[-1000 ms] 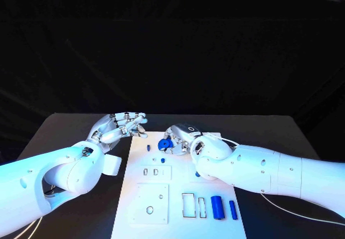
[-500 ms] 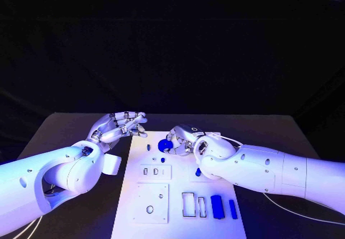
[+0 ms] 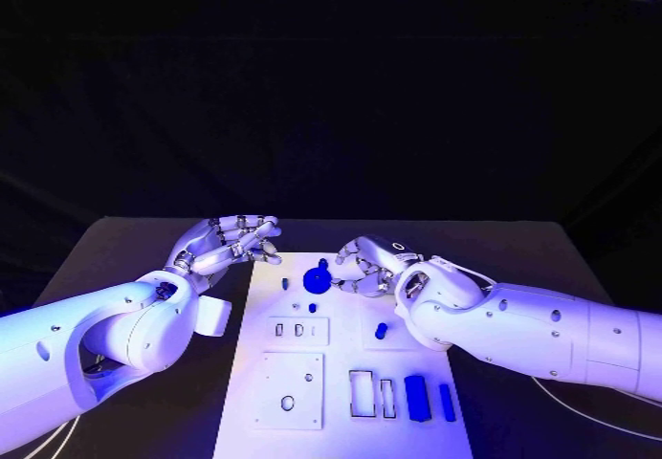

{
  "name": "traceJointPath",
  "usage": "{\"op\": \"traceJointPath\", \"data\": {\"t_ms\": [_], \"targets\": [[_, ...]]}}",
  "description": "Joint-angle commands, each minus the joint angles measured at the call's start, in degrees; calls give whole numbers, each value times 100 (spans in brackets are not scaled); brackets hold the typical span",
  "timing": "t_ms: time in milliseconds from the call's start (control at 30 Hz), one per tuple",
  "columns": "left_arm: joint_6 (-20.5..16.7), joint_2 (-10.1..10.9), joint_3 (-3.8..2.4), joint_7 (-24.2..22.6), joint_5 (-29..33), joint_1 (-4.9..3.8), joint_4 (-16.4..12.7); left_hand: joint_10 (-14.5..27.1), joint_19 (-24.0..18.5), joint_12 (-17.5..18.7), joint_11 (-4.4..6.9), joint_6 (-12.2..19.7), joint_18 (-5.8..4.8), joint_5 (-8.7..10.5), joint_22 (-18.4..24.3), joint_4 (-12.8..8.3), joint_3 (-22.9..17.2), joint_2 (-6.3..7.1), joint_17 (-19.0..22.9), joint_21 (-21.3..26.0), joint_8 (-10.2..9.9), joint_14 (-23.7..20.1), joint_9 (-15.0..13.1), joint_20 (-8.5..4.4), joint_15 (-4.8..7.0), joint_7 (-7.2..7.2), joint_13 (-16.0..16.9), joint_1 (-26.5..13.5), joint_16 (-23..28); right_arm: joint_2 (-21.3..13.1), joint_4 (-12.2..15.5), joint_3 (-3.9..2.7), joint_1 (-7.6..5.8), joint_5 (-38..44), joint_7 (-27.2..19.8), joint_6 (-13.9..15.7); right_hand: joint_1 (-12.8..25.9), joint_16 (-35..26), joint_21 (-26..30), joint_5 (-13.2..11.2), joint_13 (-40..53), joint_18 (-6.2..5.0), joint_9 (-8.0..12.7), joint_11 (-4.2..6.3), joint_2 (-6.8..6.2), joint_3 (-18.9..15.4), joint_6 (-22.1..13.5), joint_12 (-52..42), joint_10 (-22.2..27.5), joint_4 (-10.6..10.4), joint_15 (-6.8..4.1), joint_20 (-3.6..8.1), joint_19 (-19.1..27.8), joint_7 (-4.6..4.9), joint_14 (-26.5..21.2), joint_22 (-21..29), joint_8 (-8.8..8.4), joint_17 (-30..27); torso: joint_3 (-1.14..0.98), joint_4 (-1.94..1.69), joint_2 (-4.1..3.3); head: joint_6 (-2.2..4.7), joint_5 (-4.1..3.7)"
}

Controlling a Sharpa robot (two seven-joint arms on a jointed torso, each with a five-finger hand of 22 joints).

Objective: Assemble the parts on the task board

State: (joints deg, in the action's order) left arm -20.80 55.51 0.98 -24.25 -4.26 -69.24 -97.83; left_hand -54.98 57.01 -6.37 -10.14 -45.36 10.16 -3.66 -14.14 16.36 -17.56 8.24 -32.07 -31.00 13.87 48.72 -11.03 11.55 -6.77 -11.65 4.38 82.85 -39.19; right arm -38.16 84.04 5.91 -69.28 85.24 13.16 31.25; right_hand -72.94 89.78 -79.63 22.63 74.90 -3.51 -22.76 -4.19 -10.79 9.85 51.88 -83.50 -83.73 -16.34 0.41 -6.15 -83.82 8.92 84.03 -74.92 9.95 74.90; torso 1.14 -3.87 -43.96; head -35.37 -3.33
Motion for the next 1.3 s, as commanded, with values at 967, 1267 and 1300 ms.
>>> {"op": "traceJointPath", "data": {"t_ms": [967,1267,1300], "targets": [[136,-50,-2,-54,-25,0,115,62,-48,24,-8,24,9,38,-17,-36,-3,19,13,-45,12,-44,-10,9,0,-146,-7,63,-29,-2329,353,17,-57,-2392,-2176,-807,-957,10,250,-523,652,15,19,-60,-262,600,-56,117,97,371,15,-26,130,78,587,-280,-224,1469,-66,89,88,-150,-156],[132,-50,-1,-54,-25,0,115,63,-52,24,-8,23,9,39,-19,-35,-1,21,14,-49,12,-47,-11,10,0,-145,-8,63,-31,-2200,202,19,141,-2267,-1815,-729,-964,15,254,-490,656,14,20,-61,-265,602,-67,113,93,374,16,-27,131,79,592,-279,-235,1486,-59,84,87,-192,-148],[131,-49,-1,-54,-25,0,114,63,-52,24,-8,23,9,39,-19,-35,-1,21,14,-49,12,-47,-11,10,0,-145,-8,63,-31,-2187,190,19,157,-2257,-1796,-720,-964,15,254,-490,656,14,20,-61,-265,602,-67,113,93,374,16,-27,131,79,592,-279,-235,1486,-61,84,86,-194,-146]]}}
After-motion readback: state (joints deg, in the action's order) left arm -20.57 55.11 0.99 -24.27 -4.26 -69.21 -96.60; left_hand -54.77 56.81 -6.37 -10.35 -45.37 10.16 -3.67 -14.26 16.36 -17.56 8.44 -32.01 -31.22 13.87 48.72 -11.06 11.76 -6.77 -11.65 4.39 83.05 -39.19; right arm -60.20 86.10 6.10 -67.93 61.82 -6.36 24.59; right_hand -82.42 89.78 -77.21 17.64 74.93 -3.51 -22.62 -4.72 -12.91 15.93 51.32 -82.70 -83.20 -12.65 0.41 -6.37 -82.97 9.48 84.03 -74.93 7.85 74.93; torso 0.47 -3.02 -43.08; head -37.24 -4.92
